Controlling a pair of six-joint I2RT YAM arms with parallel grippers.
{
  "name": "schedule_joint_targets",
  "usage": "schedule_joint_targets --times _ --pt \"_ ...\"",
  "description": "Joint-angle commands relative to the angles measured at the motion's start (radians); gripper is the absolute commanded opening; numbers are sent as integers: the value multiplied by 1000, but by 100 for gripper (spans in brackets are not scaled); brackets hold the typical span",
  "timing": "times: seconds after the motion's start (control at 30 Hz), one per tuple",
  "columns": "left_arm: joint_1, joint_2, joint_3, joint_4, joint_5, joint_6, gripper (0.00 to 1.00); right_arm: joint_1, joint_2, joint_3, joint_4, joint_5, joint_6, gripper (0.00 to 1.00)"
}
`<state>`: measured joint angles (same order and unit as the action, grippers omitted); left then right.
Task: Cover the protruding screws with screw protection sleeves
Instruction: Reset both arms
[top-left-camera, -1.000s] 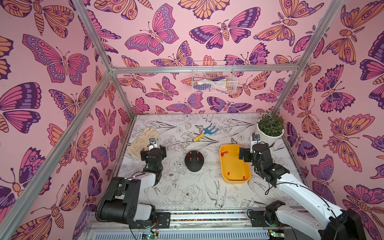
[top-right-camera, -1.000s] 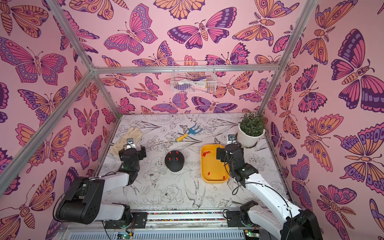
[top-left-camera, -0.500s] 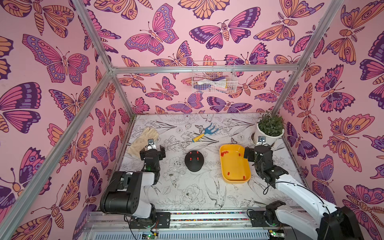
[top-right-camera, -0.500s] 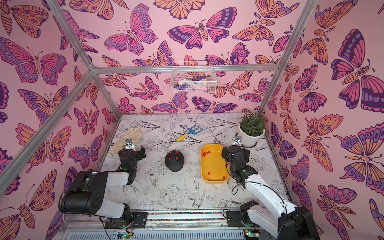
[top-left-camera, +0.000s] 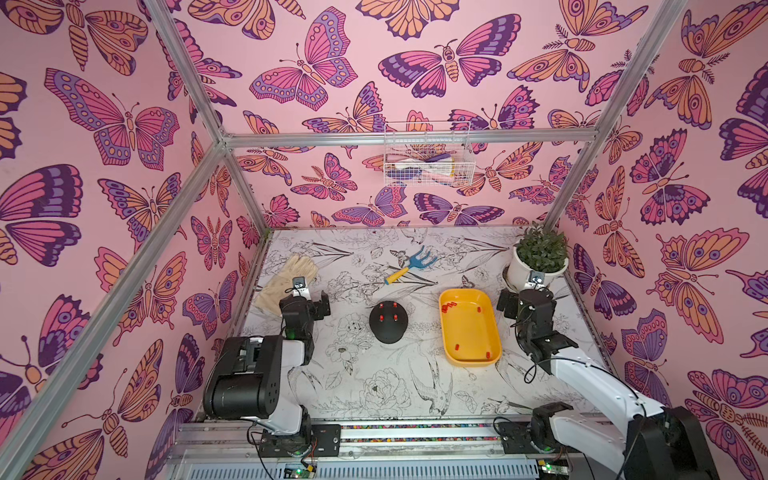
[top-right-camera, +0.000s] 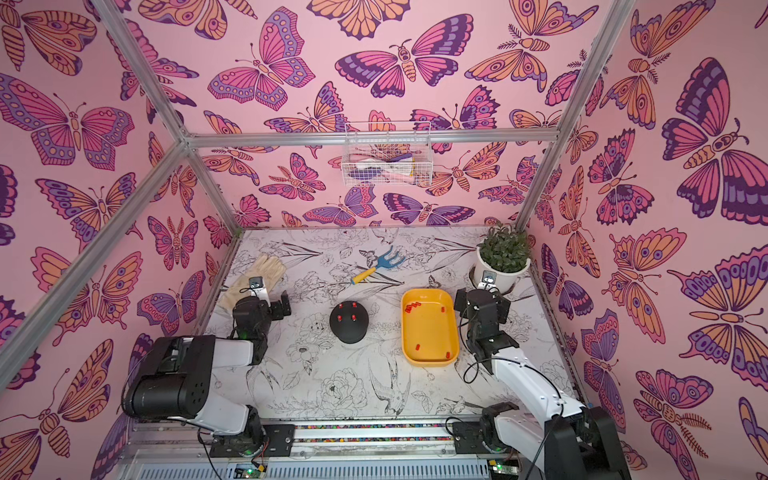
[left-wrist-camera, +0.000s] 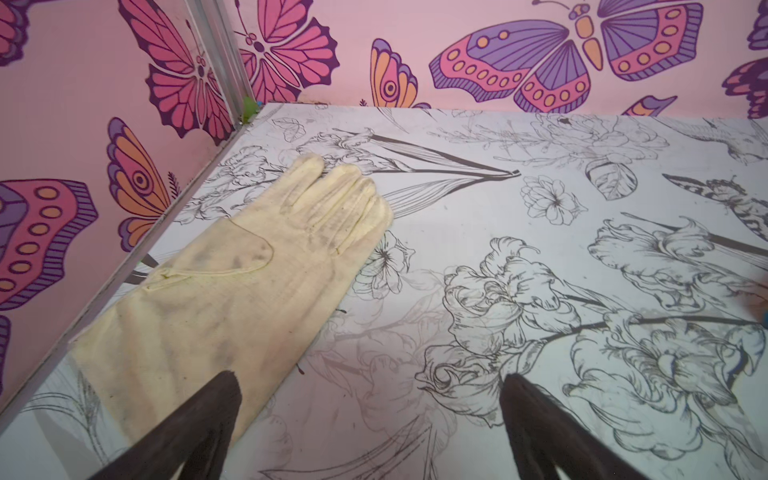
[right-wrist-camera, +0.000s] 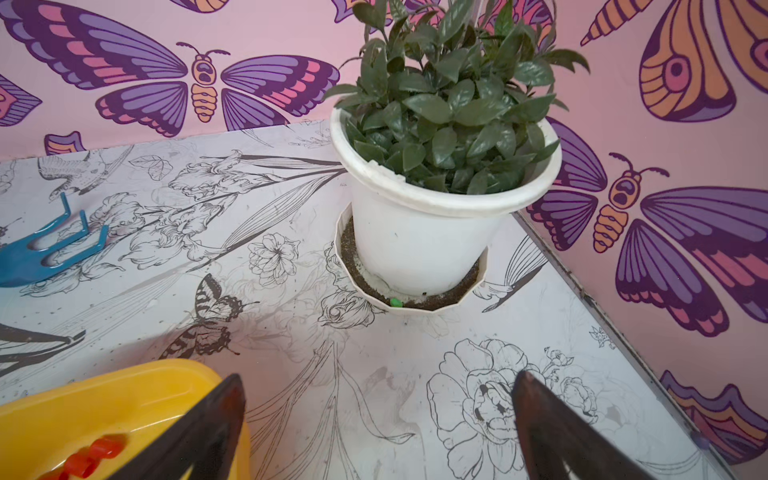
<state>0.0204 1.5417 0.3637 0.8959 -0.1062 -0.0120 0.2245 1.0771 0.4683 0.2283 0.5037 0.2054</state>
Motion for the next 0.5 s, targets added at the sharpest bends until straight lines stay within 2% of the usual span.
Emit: schedule_joint_targets --times 0.0,0.27,0.47 --pt "6 6 -13 46 42 -3 99 -37 17 -10 49 -8 -26 100" --pt "7 7 -12 45 40 1 99 -91 40 -53 158 -30 -36 100" --pt "6 8 -12 46 40 1 99 -127 130 -68 240 -37 -47 100"
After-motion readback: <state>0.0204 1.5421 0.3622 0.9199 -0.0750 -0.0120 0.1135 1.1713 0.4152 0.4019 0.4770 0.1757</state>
